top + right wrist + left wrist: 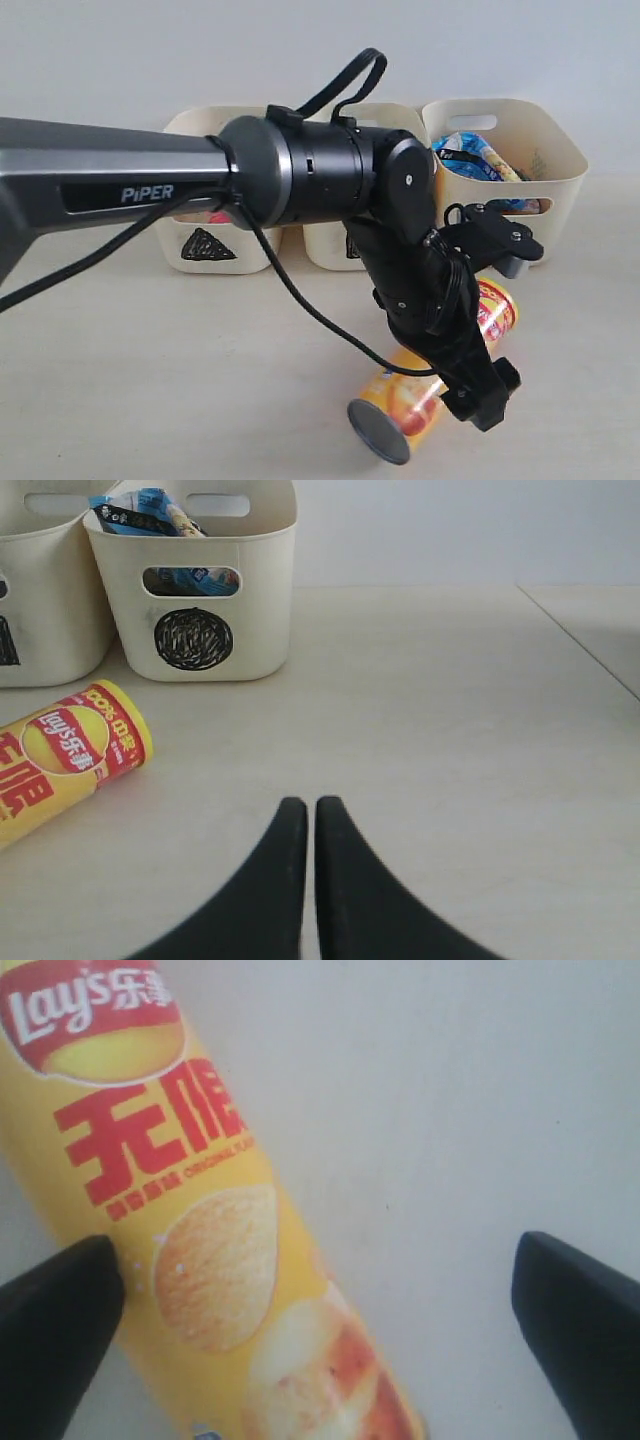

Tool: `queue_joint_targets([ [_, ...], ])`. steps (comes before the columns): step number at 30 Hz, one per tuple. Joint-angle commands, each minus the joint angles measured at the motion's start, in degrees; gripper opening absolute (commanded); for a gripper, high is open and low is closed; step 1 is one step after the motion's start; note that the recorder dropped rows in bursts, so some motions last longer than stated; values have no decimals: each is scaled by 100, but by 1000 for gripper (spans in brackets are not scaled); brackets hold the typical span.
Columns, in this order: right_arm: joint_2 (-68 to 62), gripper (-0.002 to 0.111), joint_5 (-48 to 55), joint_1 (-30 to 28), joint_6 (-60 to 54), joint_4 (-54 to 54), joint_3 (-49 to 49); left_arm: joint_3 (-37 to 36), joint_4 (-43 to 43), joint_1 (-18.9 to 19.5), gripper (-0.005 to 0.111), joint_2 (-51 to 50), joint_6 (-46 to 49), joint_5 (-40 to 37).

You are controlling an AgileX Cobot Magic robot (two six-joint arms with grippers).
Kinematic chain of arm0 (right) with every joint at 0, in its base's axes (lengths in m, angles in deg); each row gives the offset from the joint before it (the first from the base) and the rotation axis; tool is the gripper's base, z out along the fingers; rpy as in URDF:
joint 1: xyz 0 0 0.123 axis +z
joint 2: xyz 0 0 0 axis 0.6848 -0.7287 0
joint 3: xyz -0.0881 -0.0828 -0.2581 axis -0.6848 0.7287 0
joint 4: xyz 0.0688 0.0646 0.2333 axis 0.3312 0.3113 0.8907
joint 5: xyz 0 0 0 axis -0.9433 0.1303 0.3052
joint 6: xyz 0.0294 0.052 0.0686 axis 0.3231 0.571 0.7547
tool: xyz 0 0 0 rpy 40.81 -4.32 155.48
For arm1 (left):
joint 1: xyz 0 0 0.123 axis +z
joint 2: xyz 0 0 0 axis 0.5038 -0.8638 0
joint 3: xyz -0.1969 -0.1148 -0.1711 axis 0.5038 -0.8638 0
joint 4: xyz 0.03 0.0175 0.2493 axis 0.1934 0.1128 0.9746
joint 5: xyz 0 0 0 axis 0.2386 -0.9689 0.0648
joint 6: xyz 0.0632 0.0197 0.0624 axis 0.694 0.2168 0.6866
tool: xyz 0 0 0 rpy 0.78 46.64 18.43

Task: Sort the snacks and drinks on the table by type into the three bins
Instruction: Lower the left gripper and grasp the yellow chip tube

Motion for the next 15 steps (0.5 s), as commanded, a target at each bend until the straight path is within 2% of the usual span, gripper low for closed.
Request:
queue_joint_targets([
  [1, 29, 1, -47, 8, -12, -36, -5, 172, 116, -33, 102, -261, -150, -4],
  [6, 29, 1, -47, 8, -12, -36, -5, 271, 407, -33, 102, -499, -412, 44],
  [15, 29, 1, -47, 8, -12, -36, -5, 475, 407, -33, 100, -774, -976, 551],
])
